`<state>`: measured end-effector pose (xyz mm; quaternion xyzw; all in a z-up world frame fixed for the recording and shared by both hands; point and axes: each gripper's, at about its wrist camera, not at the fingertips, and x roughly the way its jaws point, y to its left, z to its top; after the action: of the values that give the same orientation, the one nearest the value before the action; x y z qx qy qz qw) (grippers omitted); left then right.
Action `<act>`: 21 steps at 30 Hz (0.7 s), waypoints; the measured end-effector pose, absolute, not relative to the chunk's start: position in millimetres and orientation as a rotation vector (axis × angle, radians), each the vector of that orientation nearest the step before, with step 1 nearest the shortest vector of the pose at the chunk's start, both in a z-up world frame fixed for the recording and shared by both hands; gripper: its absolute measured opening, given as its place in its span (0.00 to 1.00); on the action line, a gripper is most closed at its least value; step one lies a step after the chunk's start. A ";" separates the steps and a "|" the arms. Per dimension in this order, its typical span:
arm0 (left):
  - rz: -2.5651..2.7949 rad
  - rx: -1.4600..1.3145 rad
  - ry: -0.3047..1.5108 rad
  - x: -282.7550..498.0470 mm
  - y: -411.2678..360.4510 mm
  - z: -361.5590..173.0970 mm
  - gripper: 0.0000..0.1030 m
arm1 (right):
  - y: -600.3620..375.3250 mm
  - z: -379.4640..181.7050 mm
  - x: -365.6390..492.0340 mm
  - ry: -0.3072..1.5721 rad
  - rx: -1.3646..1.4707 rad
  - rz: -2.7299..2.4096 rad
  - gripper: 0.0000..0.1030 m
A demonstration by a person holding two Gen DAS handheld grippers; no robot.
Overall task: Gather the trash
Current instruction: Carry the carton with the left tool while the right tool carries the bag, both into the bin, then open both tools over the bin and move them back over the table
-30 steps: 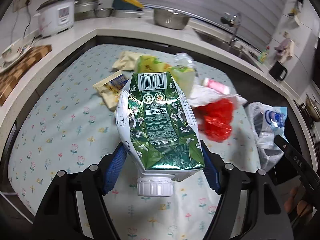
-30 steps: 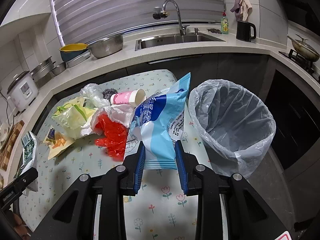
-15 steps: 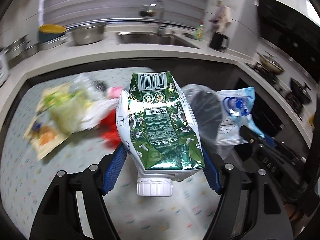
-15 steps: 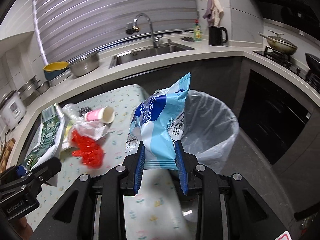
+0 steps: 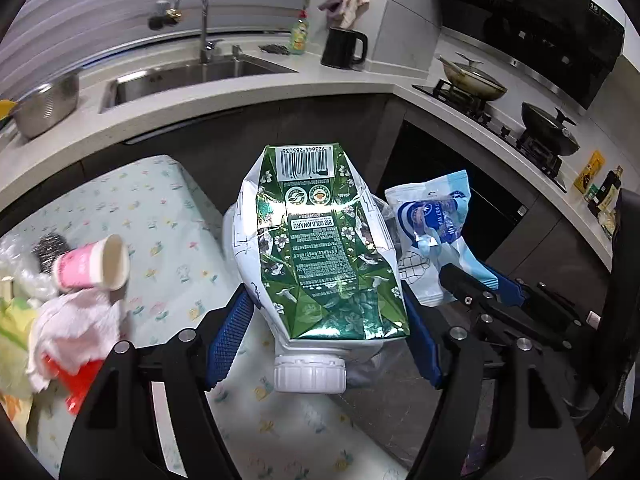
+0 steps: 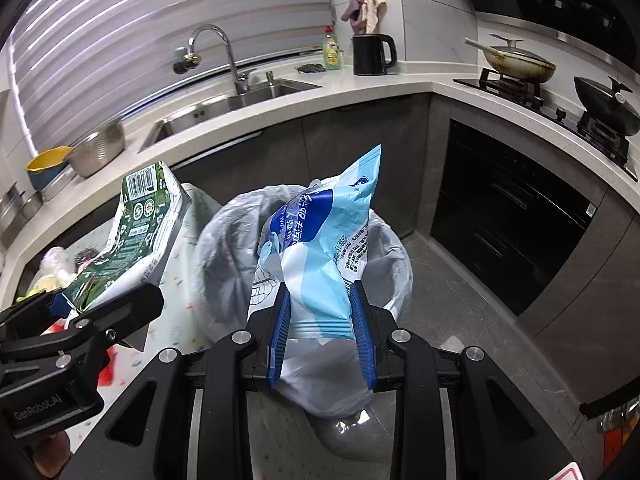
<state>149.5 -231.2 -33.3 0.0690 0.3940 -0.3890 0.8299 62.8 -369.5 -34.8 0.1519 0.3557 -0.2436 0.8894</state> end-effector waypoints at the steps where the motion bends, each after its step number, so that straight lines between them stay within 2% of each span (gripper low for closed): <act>1: -0.836 0.139 0.854 155.4 -235.7 -36.5 0.66 | -373.2 -38.1 65.8 0.743 0.319 -0.513 0.27; 6: -0.863 0.112 0.916 181.4 -250.2 -52.6 0.67 | -385.0 -49.5 75.8 0.758 0.329 -0.533 0.28; 7: -0.868 0.101 0.935 186.0 -251.8 -55.0 0.74 | -386.4 -51.0 78.1 0.759 0.329 -0.534 0.28; 8: -0.863 0.083 0.952 190.7 -251.9 -57.9 0.75 | -387.7 -52.1 79.3 0.759 0.331 -0.536 0.28; 16: -0.782 -0.002 0.961 208.0 -233.1 -58.1 0.76 | -384.8 -50.6 98.2 0.743 0.321 -0.513 0.33; 18: -0.747 -0.010 0.936 207.8 -222.1 -52.7 0.77 | -381.0 -46.4 100.7 0.731 0.320 -0.506 0.41; 21: -0.704 -0.021 0.900 208.2 -206.4 -42.7 0.79 | -371.8 -37.9 101.2 0.710 0.317 -0.490 0.45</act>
<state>208.2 -206.4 -42.7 -0.0099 0.4261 -0.3331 0.8411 101.2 -371.8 -37.9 0.1530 0.3425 -0.2365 0.8963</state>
